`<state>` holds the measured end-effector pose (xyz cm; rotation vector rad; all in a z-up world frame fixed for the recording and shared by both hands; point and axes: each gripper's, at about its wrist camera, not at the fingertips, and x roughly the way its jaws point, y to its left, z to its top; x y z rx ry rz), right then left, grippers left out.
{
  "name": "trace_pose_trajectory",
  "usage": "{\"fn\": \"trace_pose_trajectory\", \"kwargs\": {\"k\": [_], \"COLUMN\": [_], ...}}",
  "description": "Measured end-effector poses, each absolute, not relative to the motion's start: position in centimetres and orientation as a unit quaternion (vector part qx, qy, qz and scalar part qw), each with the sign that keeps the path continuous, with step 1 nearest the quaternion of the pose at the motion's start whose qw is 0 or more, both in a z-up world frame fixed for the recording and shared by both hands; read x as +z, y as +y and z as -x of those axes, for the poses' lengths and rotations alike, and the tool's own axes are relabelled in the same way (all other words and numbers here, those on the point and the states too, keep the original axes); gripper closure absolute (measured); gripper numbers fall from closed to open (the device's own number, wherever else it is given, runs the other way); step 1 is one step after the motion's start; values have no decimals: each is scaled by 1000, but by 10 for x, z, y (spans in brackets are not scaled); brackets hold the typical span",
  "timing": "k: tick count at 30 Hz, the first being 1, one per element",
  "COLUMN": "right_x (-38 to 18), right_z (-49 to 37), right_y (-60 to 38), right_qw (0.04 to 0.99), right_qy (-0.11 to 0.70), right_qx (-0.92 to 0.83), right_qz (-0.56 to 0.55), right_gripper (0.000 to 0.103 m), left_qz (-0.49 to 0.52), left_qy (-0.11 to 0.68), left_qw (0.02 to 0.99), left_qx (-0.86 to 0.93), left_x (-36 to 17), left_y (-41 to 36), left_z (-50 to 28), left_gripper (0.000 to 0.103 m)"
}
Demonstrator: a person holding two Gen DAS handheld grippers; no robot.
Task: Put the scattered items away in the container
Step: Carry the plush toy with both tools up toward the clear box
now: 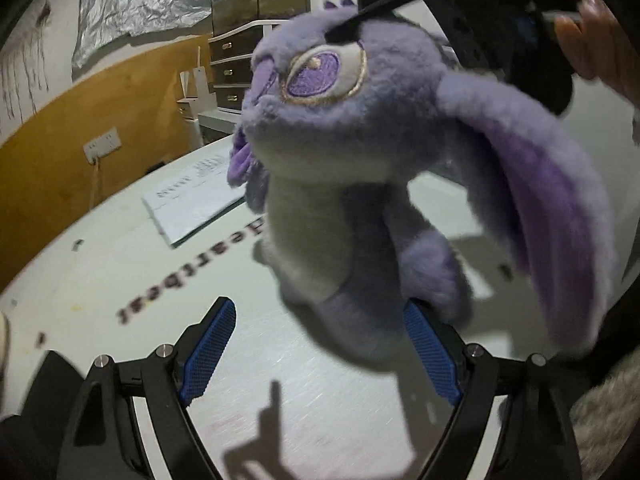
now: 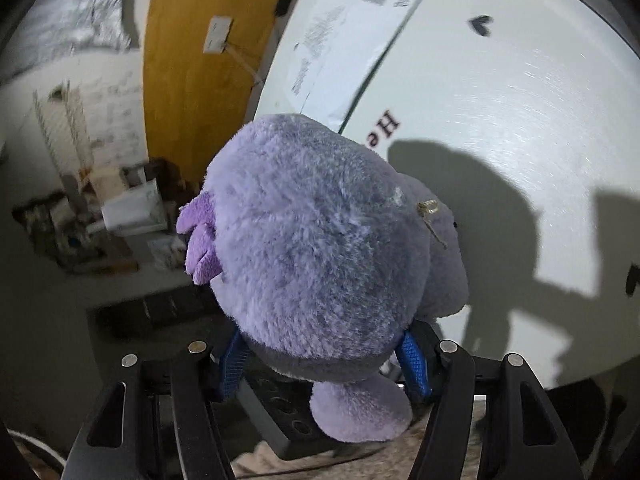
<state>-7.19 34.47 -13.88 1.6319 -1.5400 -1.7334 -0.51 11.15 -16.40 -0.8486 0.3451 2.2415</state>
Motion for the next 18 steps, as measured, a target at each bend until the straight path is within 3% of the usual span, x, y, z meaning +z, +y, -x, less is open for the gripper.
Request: {"fn": "trace_pose_trajectory", "kwargs": {"k": [7,9,10,13,18], "right_x": [-157,-158,-157,-151,-126], "right_z": [58,57,59,62,72], "right_y": [358,358,357,361,364], "right_qw": [118,110,107,99,70], "right_qy": [-604,-611,-605,-572,-456], "right_qx": [-570,-567,-573,-598,-684], "right_qz": [-545,-541,-542,-553,-566], "right_gripper": [38,38,38,34,16], "left_qz": [275,267,274,295,327], "left_qy": [158,169,168,152,100], "left_qw": [336,337,344,355,361], "left_qx": [887,887,882,874,868], "left_x": [-173,-175,-177,-179,-177], "left_y": [146,154,156,159,152], "left_z": [4,3,4,9,24], "left_gripper": [15,22,36,43,47]}}
